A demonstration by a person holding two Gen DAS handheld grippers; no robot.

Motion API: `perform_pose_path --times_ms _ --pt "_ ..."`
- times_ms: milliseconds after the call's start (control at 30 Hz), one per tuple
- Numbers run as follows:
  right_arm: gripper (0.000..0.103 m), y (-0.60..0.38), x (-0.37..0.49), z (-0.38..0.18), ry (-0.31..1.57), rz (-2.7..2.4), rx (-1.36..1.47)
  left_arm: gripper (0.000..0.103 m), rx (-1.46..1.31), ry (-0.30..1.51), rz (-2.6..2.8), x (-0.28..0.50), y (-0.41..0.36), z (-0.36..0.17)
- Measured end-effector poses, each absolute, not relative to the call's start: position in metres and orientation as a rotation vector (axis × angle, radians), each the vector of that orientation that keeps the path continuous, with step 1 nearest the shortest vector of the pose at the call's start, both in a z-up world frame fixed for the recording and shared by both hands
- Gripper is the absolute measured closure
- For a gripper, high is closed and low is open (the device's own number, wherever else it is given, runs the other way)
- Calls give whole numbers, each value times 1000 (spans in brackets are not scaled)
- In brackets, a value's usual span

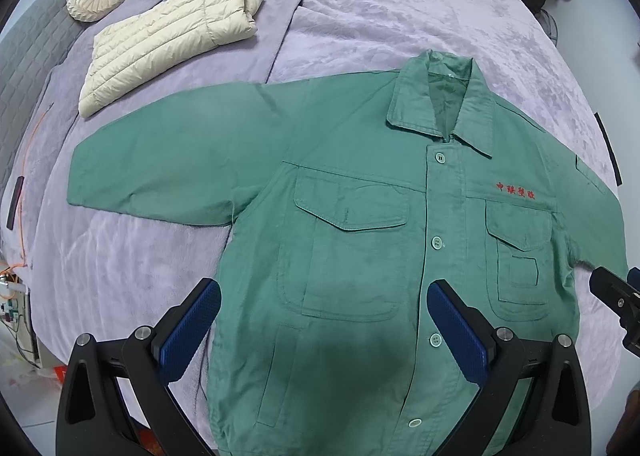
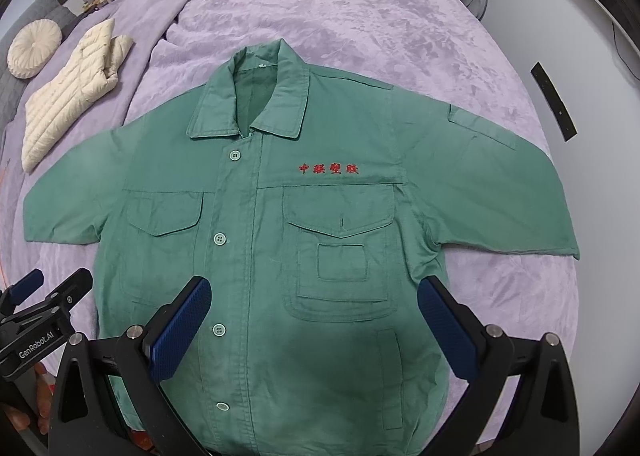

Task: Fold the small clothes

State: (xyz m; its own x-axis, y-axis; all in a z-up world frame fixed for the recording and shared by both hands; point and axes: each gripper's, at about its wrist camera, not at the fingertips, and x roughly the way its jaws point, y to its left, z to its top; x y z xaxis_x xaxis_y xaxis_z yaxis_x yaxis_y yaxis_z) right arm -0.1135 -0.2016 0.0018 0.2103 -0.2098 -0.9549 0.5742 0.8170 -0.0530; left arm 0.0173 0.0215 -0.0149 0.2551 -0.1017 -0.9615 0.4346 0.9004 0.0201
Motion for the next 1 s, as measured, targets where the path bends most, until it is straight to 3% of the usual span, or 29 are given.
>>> perform_pose_path --times_ms 1000 --pt "0 -180 -93 -12 1271 -536 338 0 237 1299 -369 40 50 -33"
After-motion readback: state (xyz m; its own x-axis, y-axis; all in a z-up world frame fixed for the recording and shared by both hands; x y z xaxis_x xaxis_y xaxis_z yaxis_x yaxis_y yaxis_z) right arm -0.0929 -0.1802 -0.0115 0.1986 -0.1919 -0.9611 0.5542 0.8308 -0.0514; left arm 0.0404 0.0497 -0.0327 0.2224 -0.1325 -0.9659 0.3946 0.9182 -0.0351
